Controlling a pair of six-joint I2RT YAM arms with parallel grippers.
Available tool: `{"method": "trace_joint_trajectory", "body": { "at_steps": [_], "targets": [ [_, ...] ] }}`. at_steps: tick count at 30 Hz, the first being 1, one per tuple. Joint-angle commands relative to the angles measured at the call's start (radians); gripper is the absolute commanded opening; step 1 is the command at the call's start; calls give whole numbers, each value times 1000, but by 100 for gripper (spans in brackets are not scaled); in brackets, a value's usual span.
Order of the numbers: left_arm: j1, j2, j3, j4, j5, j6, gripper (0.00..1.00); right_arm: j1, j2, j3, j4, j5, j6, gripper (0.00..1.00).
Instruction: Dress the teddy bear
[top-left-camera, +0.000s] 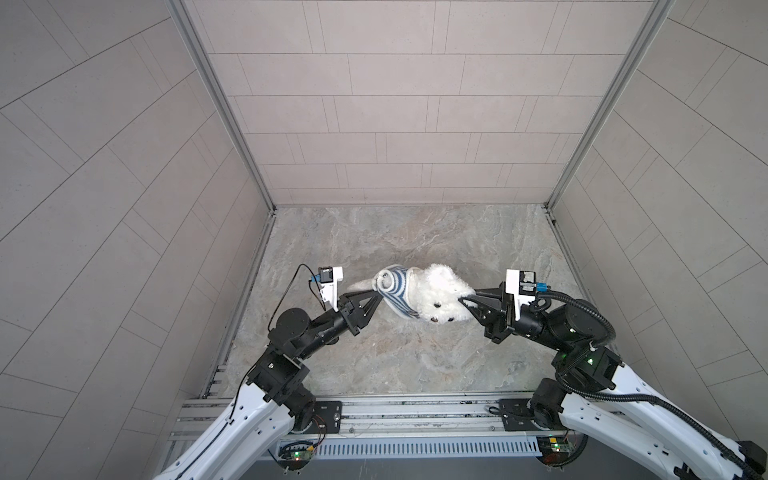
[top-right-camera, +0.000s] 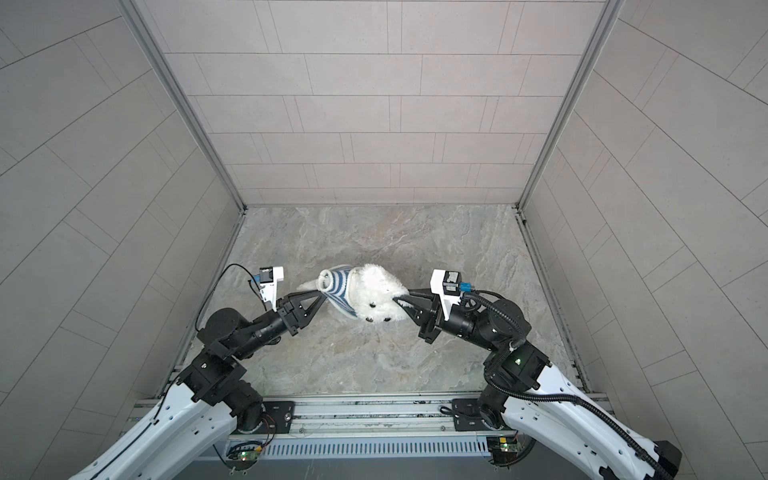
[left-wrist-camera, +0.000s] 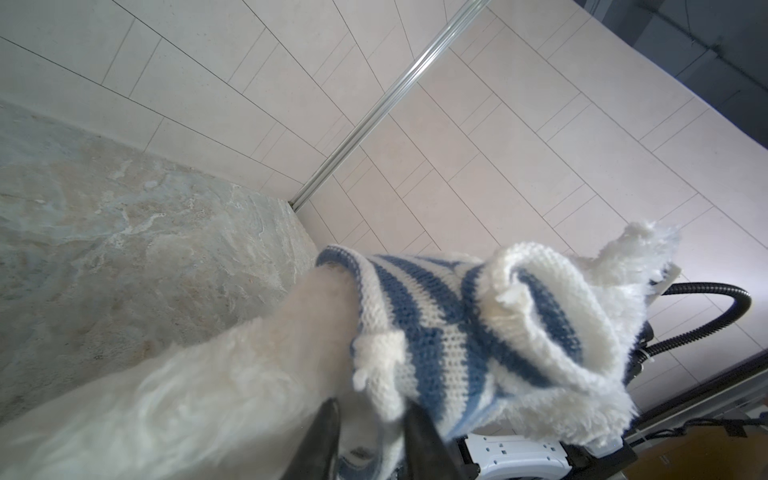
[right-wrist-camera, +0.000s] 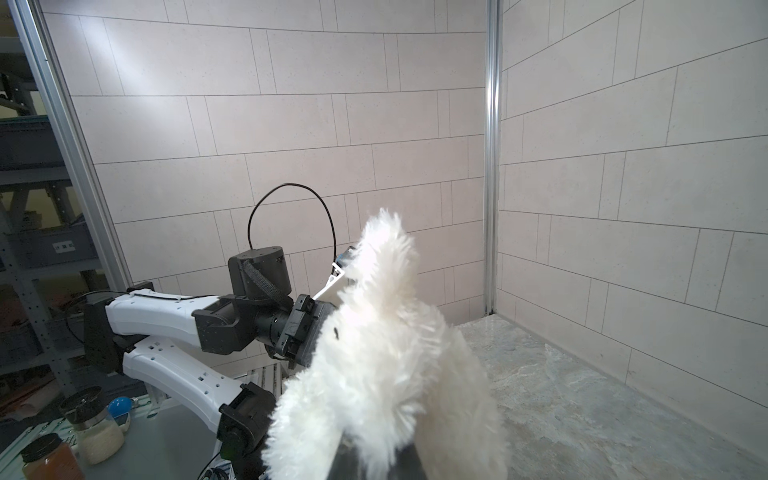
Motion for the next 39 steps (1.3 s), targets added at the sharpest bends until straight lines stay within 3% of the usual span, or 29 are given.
{"method": "trace_joint_trajectory", "body": {
  "at_steps": [1,6,13,16,22,25,30,39],
  "targets": [
    [2,11,43,38,56,24,37,-1,-10,38,82,-32,13,0],
    [2,18,51,18,51,49,25,-1,-2,36,122,-43,35,0],
    [-9,24,67,117,70,50,14,-1,8,54,102,-11,45,0],
    [-9,18,78,87,46,69,1,-1,14,79,59,12,39,0],
    [-6,18,113,-139,-91,124,0,-1,21,148,-22,95,87,0],
    [5,13,102,-188,-141,128,0,-1,53,210,-67,72,122,0],
    [31,-7,87,-212,-165,114,0,-1,95,286,-126,40,142,0],
    [49,-33,125,-309,-187,171,0,-1,41,248,-85,34,126,0]
  ]
}}
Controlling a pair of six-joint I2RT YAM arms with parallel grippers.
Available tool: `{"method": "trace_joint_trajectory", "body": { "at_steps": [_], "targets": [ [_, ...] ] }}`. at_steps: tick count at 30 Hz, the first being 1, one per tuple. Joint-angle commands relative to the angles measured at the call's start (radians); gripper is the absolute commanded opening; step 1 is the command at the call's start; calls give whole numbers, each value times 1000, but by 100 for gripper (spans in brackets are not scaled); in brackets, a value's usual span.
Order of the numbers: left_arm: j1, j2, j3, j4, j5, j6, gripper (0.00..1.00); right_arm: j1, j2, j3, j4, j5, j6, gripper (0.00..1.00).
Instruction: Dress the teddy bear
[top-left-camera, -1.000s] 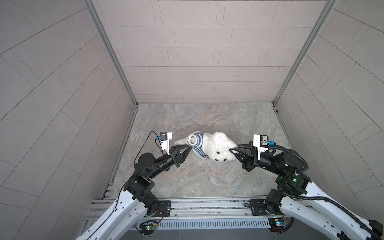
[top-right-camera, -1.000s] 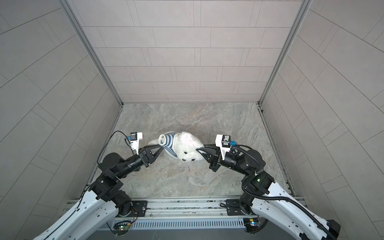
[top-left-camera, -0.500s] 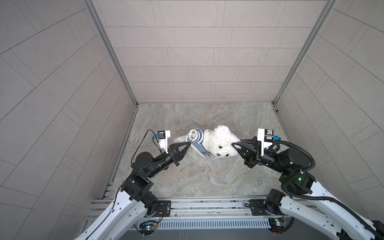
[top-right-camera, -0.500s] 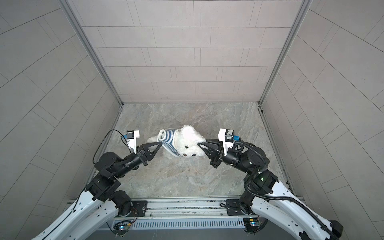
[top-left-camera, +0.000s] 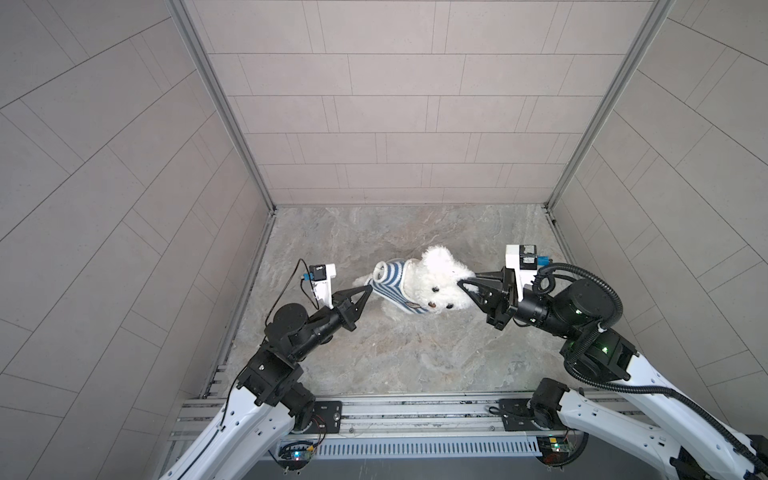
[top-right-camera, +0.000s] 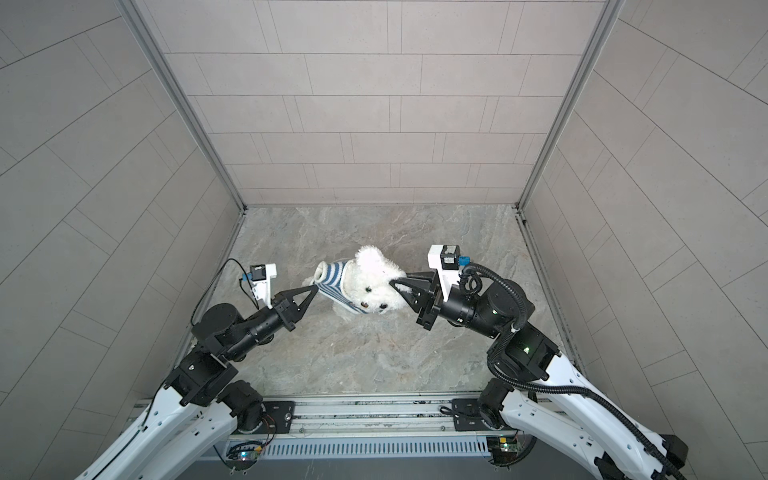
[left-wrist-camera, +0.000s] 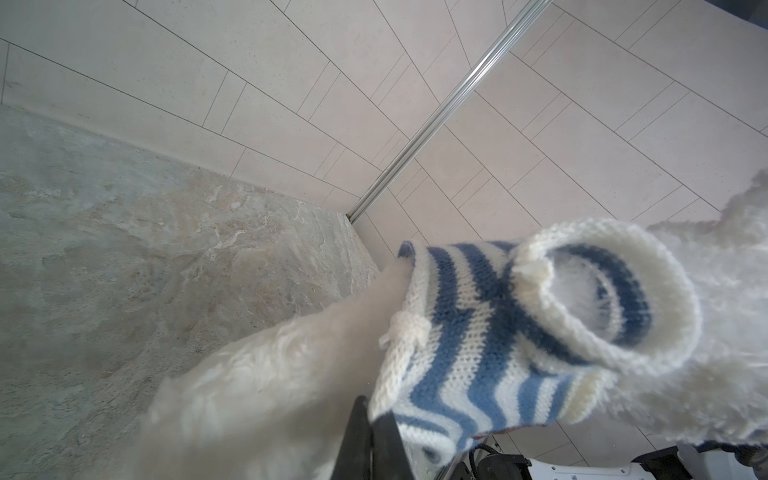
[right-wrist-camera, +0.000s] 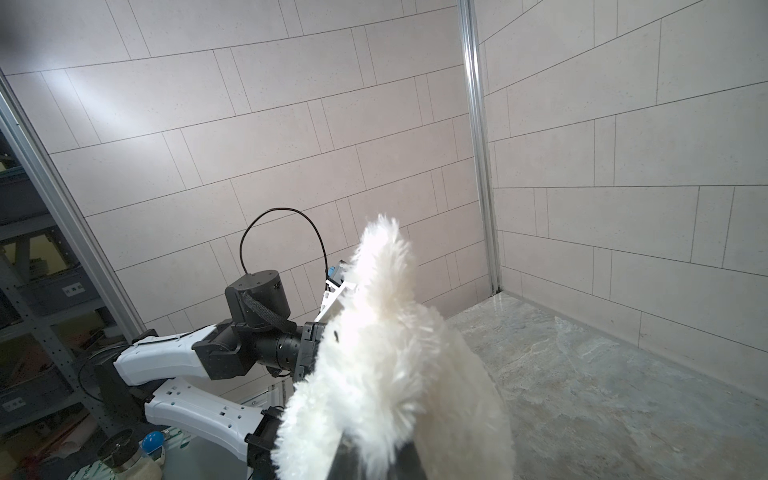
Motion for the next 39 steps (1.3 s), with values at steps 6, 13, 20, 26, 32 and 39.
{"method": "trace_joint_trajectory", "body": {
  "at_steps": [6,13,20,26,32,39],
  "targets": [
    [31,-15,36,-102,-60,56,0,-1,-78,9,142,-10,8,0],
    [41,-44,-1,-92,-64,34,0,0,-91,5,199,-10,27,0],
    [43,-73,-45,-72,-73,-6,0,-1,-94,-2,222,-8,33,0],
    [43,-109,-83,-98,-132,-56,0,-1,-96,-10,230,-11,26,0],
    [43,-118,-120,-61,-141,-112,0,-1,-84,-11,219,-26,13,0],
    [43,-110,-97,60,-26,-60,0,-1,-32,19,166,-70,-12,0]
  ]
}}
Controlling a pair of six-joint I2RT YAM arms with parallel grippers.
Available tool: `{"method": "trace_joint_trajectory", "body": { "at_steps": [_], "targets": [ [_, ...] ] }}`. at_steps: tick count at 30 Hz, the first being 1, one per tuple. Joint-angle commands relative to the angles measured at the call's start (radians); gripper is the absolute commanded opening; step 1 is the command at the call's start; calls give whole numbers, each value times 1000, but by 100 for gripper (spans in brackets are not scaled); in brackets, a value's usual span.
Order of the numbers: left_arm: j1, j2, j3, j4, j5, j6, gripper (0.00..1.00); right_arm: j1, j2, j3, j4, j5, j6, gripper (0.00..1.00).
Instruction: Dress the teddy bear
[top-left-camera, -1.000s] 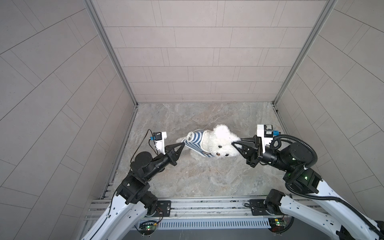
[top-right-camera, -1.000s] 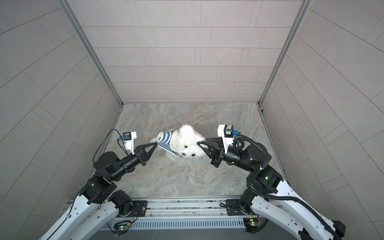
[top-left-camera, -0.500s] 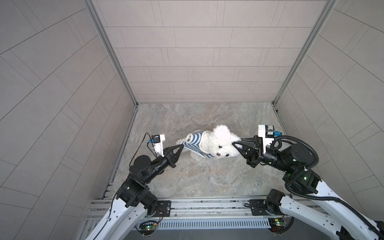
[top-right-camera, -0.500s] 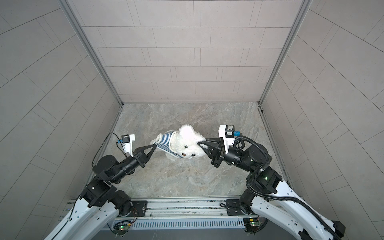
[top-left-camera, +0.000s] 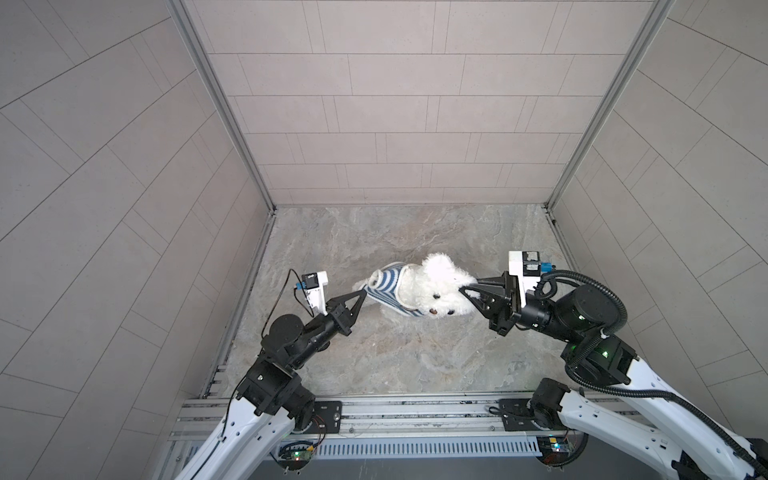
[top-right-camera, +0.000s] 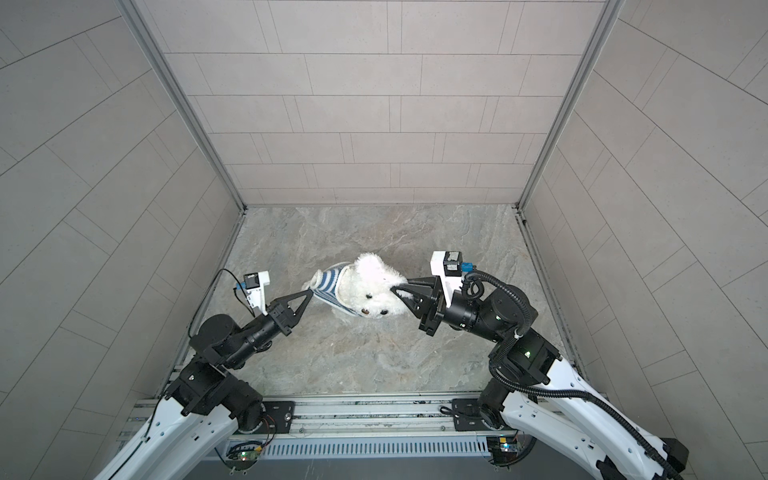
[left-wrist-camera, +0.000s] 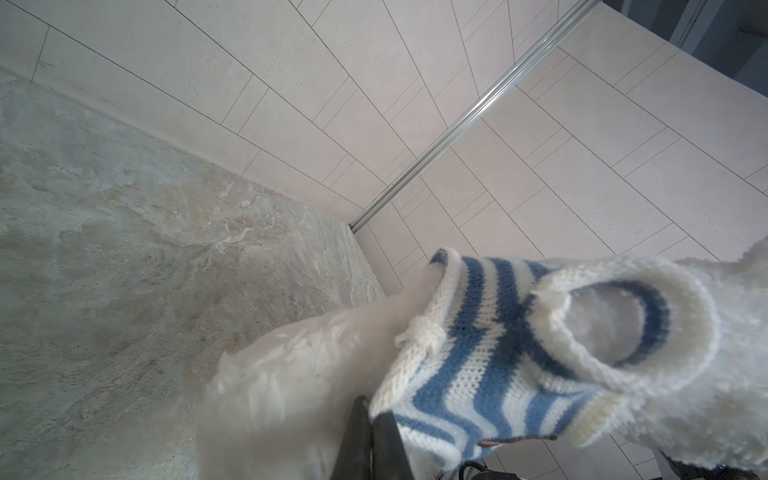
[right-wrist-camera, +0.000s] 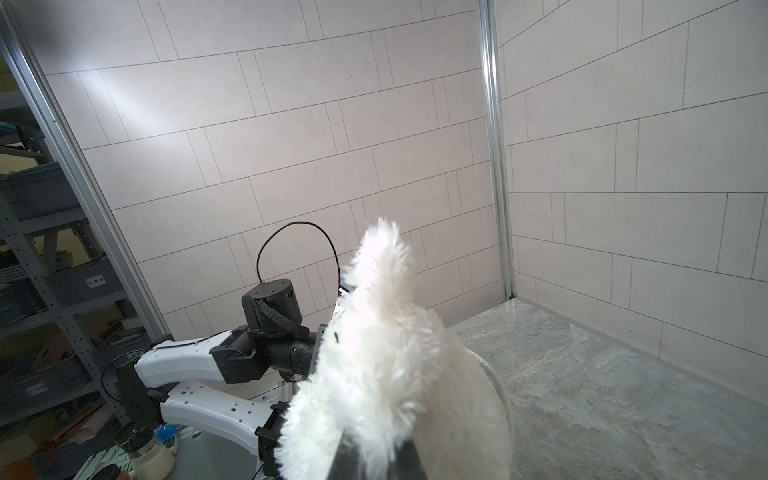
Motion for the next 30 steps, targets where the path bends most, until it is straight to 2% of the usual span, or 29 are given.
{"method": "trace_joint_trajectory", "body": {
  "at_steps": [1,4,8,13,17,22,30],
  "targets": [
    [14,-10,14,-8,-27,48,0,-1,-10,53,135,-36,-8,0],
    [14,6,42,-78,-58,88,0,0,-5,52,160,-53,-9,0],
    [14,46,40,-84,-65,77,0,3,-8,45,196,-66,-6,0],
    [14,88,35,-232,-195,83,0,2,-35,27,250,-69,0,0],
    [14,92,3,-175,-157,53,0,2,-37,29,229,-75,-7,0],
    [14,84,26,-222,-189,66,0,2,-45,15,237,-69,-11,0],
    [14,92,33,-191,-149,70,0,2,-45,17,228,-61,-17,0]
  ]
}}
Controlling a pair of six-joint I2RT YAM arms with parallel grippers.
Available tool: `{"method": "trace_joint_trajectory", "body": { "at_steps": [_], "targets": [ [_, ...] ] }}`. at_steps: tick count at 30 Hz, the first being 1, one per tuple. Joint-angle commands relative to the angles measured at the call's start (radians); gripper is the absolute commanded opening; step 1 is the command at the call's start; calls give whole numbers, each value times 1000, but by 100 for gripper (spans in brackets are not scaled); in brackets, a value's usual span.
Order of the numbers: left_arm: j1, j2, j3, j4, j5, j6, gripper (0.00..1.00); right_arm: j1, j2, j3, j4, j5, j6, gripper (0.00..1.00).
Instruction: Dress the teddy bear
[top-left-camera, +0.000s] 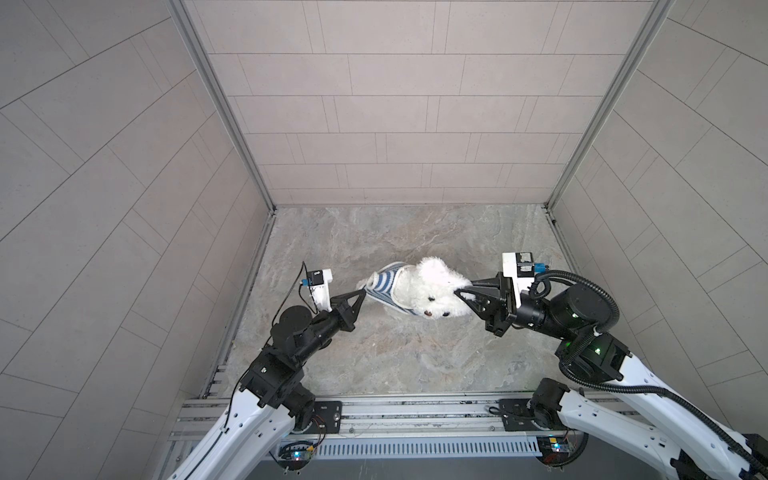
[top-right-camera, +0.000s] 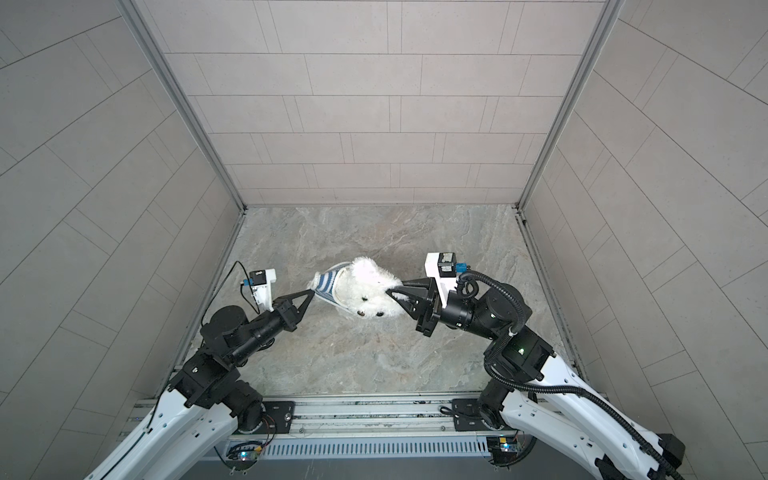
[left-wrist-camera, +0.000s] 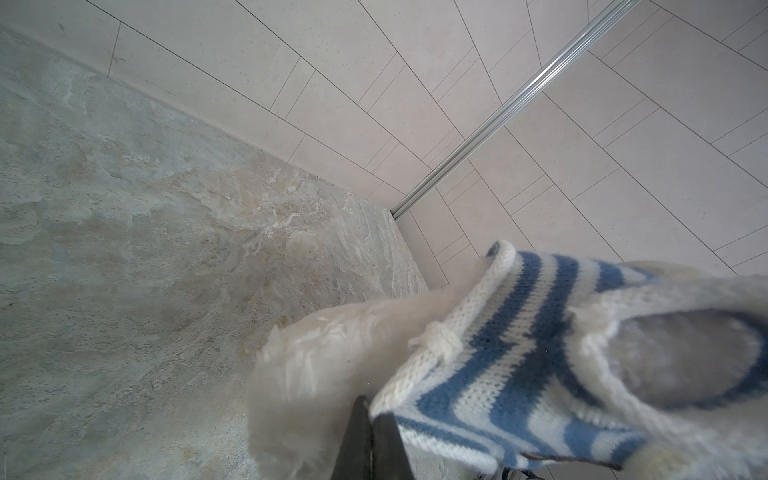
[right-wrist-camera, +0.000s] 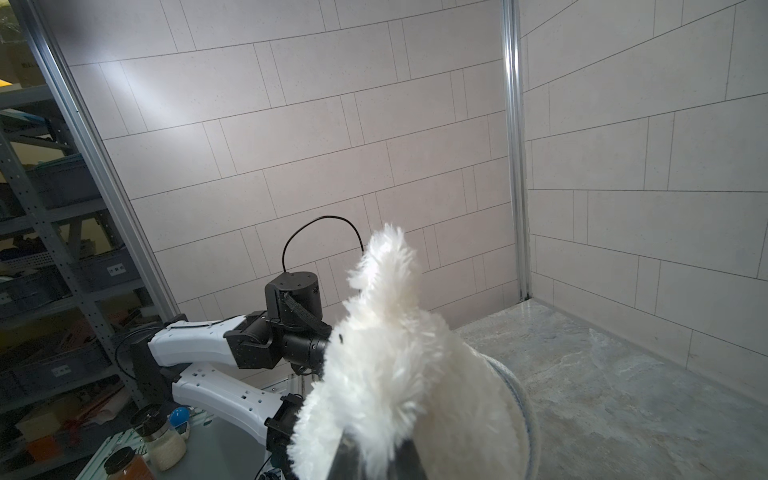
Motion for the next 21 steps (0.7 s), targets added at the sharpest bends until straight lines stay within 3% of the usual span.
{"method": "trace_joint_trajectory", "body": {
  "at_steps": [1,6,8,11,14,17,21],
  "targets": [
    [15,13,-7,-62,-60,15,0,2,-58,42,172,-7,-19,0],
    [15,0,18,15,27,46,1,2,-33,91,16,122,-56,0],
    [15,-25,31,2,11,63,16,2,-5,140,-109,242,-62,0],
    [15,-37,70,-61,-39,119,40,5,38,196,-220,327,-67,0],
    [16,-29,115,-107,-42,172,55,16,54,207,-248,427,-48,0],
    [15,-28,127,-96,-14,192,65,43,45,189,-252,610,3,0],
    [12,3,84,51,107,120,65,133,50,196,-317,948,186,0]
  ]
}}
